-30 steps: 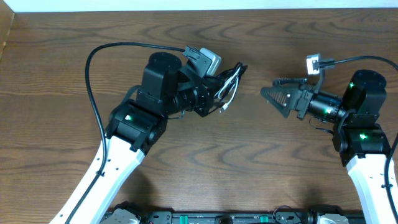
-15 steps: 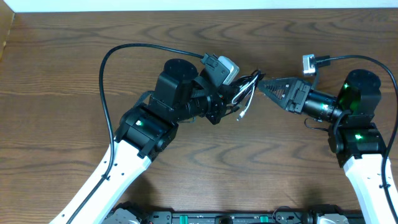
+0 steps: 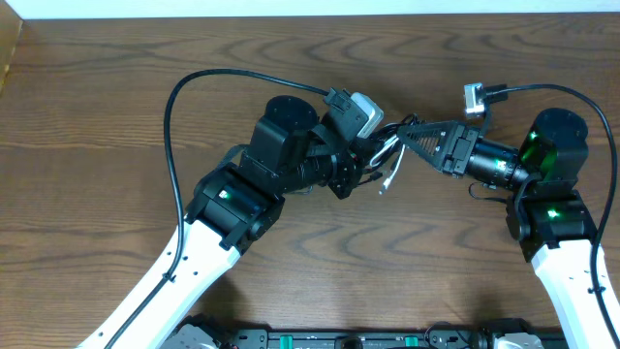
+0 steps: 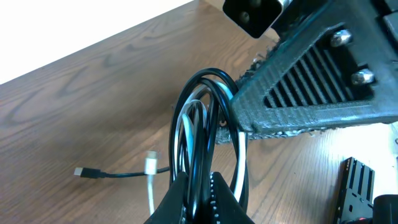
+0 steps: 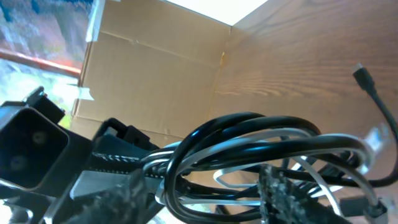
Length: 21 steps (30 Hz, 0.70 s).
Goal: Untangle cables
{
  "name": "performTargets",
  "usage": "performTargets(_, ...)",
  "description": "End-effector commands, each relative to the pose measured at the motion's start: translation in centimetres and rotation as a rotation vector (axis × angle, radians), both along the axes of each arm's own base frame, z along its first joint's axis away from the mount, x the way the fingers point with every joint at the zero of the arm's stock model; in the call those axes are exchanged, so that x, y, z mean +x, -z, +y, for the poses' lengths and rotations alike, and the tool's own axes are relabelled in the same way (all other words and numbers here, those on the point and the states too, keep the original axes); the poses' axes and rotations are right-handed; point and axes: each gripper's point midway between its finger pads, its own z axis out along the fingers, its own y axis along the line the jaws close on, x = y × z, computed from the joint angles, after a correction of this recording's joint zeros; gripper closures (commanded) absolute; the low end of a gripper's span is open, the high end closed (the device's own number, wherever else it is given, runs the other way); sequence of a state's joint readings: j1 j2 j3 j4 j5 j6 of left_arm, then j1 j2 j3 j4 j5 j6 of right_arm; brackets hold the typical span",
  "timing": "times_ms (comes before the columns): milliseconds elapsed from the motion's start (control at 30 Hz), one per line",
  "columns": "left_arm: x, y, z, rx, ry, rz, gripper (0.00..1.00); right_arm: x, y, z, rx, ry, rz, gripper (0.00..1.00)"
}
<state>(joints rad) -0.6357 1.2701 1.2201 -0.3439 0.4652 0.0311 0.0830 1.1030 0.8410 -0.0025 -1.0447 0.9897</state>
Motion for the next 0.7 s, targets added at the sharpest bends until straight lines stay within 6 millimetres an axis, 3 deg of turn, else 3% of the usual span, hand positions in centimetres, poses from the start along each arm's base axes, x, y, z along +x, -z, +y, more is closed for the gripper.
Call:
performTargets(0,-0.9,-0.9,-0.9,-0.024,0.064,-0.018,0.92,0.0,-0.5,0.1,-0.001,0.005,-0.015,0.51)
performTargets(233,-3.6,-1.1,-2.6,-0.022,0.222,-0.065,0.93,0.1,-0.5,0.0,-0.004,0.009,-0.018,0.52)
performTargets(267,-3.9,-1.1,-2.9,-0.022,0.233,-0.069,0.93,0.1,-0.5,0.0,-0.004,0.010,-0.019,0.58)
performTargets(433,-3.7,-1.1,-2.8,-0.016,0.222,-0.073,0.93,0.1,-0.5,0.0,-0.003,0.009,-0.018,0.82)
performTargets(667,-2.8,-0.9,-2.4,0.006,0.168,-0.084,0.93,0.1,-0.5,0.0,-0.004,0.009,-0.018,0.85)
